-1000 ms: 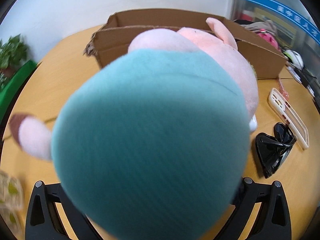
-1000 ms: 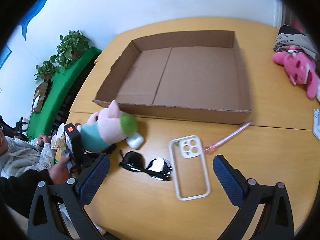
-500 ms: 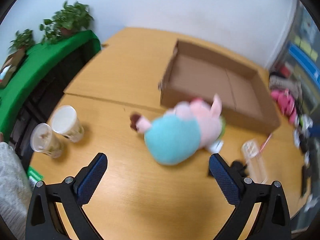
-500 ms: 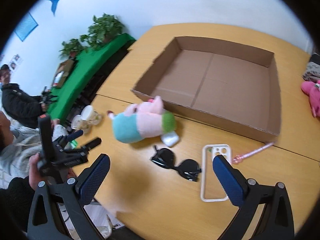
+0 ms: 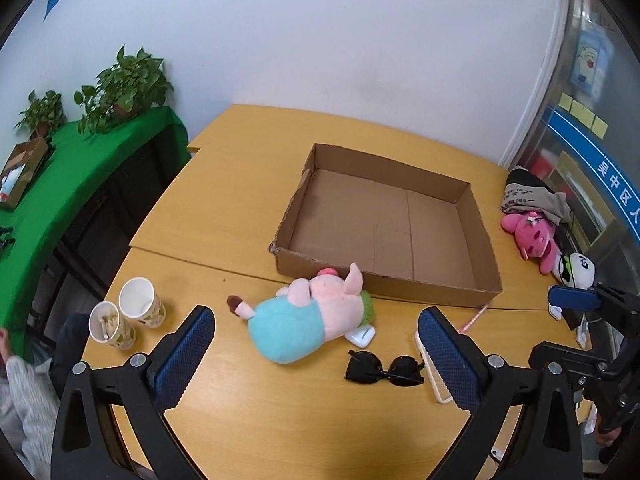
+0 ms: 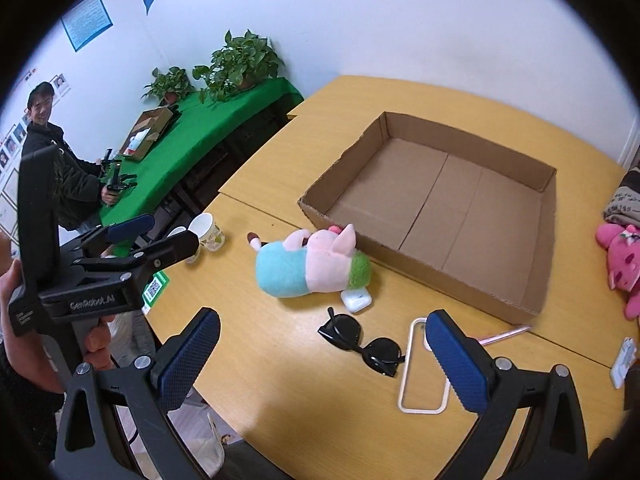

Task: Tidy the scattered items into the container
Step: 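Move both grippers toward the plush pig beside the box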

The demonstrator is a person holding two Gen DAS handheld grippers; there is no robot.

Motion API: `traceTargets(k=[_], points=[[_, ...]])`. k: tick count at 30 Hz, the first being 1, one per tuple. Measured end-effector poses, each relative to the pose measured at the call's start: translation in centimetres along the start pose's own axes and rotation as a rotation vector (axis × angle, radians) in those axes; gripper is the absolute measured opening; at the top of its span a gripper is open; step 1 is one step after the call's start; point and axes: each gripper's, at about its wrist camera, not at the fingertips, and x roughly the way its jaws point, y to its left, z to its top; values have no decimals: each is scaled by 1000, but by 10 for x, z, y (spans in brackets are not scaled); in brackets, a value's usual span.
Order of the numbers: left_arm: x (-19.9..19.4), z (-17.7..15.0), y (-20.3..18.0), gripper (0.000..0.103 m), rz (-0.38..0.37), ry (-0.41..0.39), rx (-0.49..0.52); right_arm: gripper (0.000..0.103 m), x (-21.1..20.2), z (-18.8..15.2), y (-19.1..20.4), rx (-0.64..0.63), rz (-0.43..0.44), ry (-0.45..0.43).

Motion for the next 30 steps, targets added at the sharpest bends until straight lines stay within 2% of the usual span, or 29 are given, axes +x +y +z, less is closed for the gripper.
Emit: traceTargets(k=[6, 15, 17, 19, 20, 22, 24, 27, 30], points=[[8, 14, 10, 103, -47, 13, 16, 103, 1, 13, 14, -2, -36, -5], [27, 18, 39, 103, -131, 55, -29, 103, 24, 20, 29, 42, -86, 67], [30, 16, 43, 103, -134, 74, -51, 103, 28, 21, 30, 73, -55, 84], [35, 16, 50, 103, -136, 125, -115, 102, 27, 22, 35, 92, -29, 76], [37, 17, 55, 103, -149, 149, -158, 102, 27, 23, 40, 83, -46, 69], [34, 17, 61, 103, -166, 124, -198, 102, 29, 26, 47, 64, -72, 71], [30, 18, 63, 103, -139, 81, -184, 102, 33, 26, 50, 75, -38, 87], [32, 21, 66, 103, -119, 61, -157, 102, 39, 25, 46, 115, 19, 95], [44, 20, 75, 103, -89, 95, -175, 103, 46, 29, 39, 115, -46, 106]])
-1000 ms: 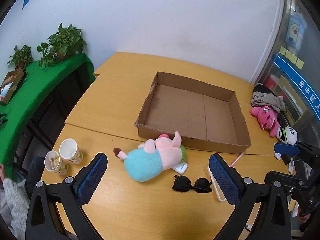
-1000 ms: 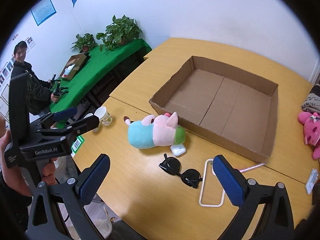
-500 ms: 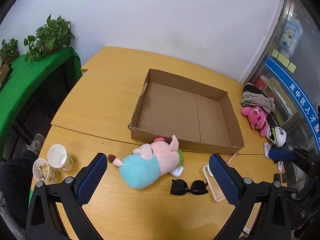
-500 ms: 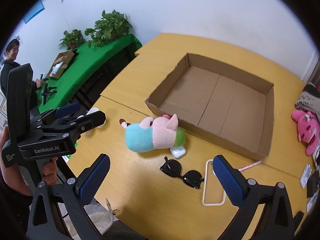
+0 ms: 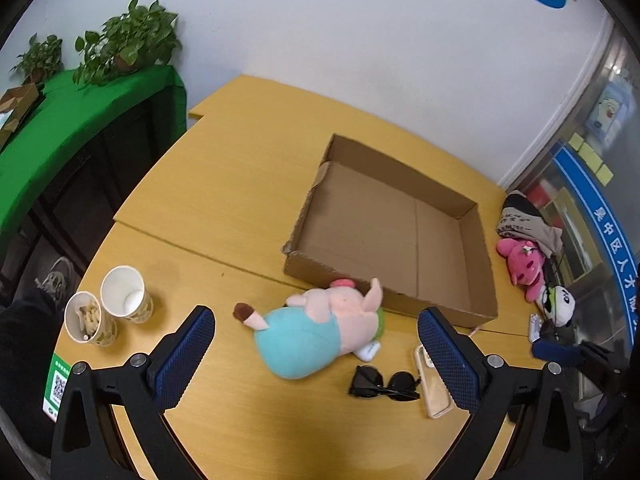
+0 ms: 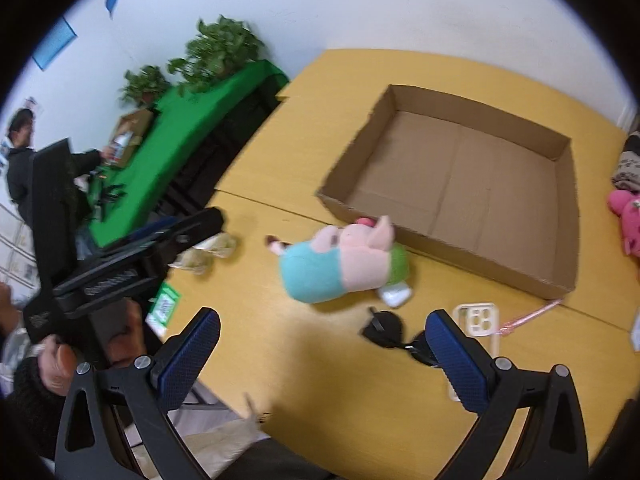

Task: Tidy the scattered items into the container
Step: 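Move both grippers toward the plush pig beside the box, then grasp the teal-and-pink plush pig with both grippers and lift it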

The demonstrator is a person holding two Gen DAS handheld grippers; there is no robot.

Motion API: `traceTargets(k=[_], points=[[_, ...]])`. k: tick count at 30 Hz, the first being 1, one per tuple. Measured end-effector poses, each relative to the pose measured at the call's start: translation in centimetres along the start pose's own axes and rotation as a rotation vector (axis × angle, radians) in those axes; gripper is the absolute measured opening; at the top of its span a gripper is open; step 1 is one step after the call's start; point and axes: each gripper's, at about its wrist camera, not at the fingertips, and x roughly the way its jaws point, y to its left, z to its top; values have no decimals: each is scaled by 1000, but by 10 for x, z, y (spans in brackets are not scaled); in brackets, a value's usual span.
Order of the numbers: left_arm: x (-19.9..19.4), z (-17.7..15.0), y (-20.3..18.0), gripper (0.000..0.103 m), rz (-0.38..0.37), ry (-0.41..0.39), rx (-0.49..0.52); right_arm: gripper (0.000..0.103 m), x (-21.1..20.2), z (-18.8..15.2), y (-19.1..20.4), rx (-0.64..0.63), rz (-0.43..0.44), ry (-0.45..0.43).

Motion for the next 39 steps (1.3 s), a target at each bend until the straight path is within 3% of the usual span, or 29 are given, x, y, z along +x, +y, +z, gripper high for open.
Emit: traceTargets(k=[2, 9, 13, 15, 17, 19, 23, 30, 34, 39], points=[[8, 0, 8, 103, 1, 22, -26, 103, 4, 4, -6, 1, -59, -12], [37, 5, 19, 101, 60, 96, 2, 103, 12, 19, -5, -76, -71, -48], [59, 4, 21, 100, 66, 140, 19, 102, 47, 24, -20, -50, -5, 62], [73, 2, 24, 100, 66, 162, 14, 102, 59, 22, -33, -9, -46, 37], [86, 0, 29, 100, 67, 184, 8, 102, 71, 19, -38, -50, -94, -3], [103, -3, 36, 100, 65, 219, -8, 102, 98, 14, -44, -116, -130, 38], [134, -10, 55, 100, 10, 304, -80, 100, 139, 11, -67, -40, -62, 140], [176, -23, 75, 100, -81, 405, -191, 98, 188, 27, -72, 3, 71, 203], [198, -29, 78, 102, -149, 442, -237, 94, 218, 33, -76, -5, 68, 228], [212, -30, 86, 99, -223, 470, -311, 93, 236, 35, -80, 32, 145, 246]])
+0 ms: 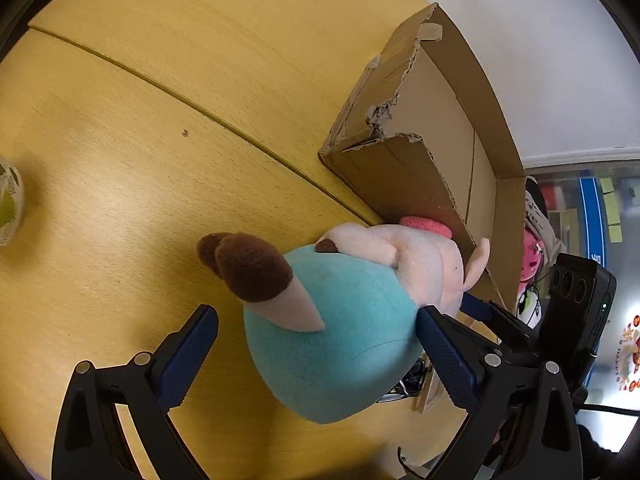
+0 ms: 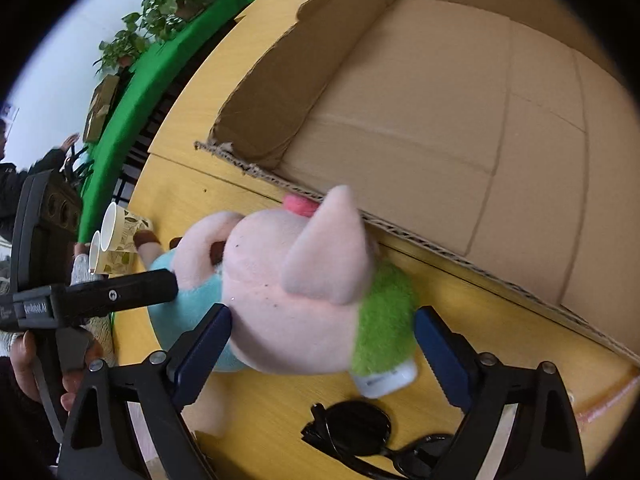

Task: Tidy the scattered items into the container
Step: 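Grasp the teal-and-pink plush pig with both grippers and lift it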

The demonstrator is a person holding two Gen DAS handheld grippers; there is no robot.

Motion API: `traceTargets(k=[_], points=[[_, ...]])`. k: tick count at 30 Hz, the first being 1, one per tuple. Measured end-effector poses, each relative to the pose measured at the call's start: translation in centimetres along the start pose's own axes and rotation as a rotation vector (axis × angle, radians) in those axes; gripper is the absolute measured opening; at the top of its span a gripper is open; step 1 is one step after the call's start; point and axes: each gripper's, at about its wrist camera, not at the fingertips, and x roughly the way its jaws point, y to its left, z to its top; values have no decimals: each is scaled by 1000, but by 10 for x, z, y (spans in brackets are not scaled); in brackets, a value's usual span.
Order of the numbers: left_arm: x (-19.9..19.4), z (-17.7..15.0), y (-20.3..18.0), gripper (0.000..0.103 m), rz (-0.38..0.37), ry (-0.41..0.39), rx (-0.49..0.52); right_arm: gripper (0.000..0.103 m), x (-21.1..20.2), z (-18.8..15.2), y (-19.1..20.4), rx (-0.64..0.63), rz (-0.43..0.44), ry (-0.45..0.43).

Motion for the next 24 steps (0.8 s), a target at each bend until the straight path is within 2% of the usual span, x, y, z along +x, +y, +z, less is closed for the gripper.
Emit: traceTargets(k=[3, 7, 9, 13, 17, 24], points=[[3, 0, -4, 87, -41, 35, 21, 96, 5, -2, -3, 9, 21, 5], [5, -2, -12, 84, -15, 35, 52, 97, 20, -8, -27, 122, 140, 59], [3, -5, -17, 80, -2, 33, 60, 97, 23, -9, -30, 129, 168, 72], [1, -9, -23, 75, 27, 31, 75, 86, 14, -9, -8, 9, 86, 52], [-14, -14, -27, 72, 47, 14, 106, 76, -3, -15, 8, -45, 24, 19], [-68, -17, -72, 71, 3, -90, 219, 64, -73, -22, 31, -100, -11, -139]])
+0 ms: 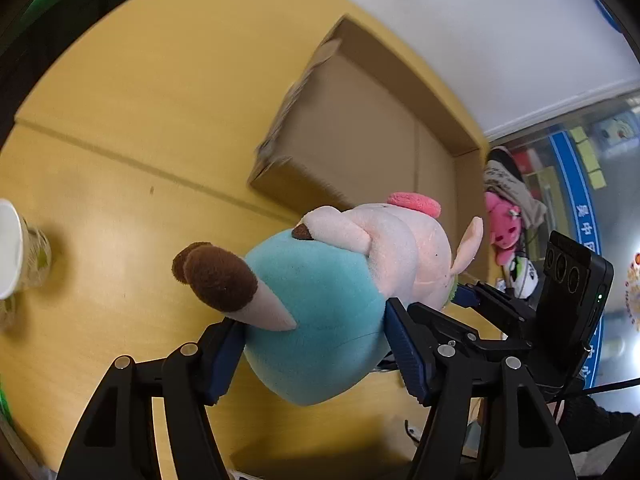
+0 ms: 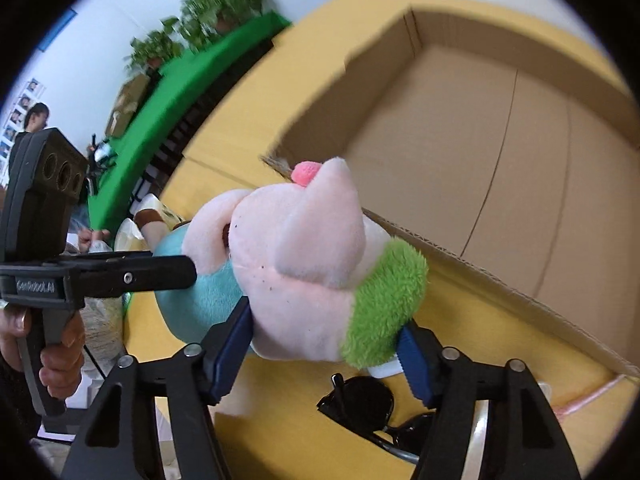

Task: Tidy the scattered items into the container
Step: 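Grasp the teal-and-pink plush pig with both grippers and lift it, then carry the plush pig over the box and open both grippers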

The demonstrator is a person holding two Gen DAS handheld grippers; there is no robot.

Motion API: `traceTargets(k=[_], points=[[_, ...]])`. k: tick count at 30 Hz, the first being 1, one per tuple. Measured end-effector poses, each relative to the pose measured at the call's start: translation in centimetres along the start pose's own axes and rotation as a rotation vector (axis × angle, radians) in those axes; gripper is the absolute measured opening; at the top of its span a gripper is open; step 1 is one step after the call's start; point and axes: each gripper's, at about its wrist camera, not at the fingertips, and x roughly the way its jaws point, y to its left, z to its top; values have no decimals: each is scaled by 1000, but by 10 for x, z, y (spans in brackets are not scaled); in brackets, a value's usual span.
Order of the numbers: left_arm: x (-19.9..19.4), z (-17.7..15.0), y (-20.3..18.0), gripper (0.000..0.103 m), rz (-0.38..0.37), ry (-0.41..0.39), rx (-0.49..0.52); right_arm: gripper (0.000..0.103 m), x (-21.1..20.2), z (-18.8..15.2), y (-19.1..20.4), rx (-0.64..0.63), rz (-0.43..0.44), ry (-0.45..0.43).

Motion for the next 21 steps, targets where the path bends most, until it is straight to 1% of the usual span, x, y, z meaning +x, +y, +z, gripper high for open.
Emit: traceTargets(k=[3, 5, 10, 13, 17, 21], points=[[-29, 12, -26, 70, -21, -69, 56, 62, -37, 8, 4, -4, -10, -84], [-47, 21, -42, 70, -33, -116, 91, 61, -65, 16, 5, -3, -25, -154], [-86, 55, -85, 70, -67, -212, 195, 59, -122, 40, 11, 9, -69, -306], [-102, 80, -108, 70, -94, -249, 253, 59, -150, 59, 11, 16, -102, -388], [-113, 115, -146, 70, -91, -279, 346, 58, -178, 85, 1, 60, -129, -480], [-118, 146, -170, 69, -105, -286, 414, 58, -191, 107, -9, 104, -164, -539]])
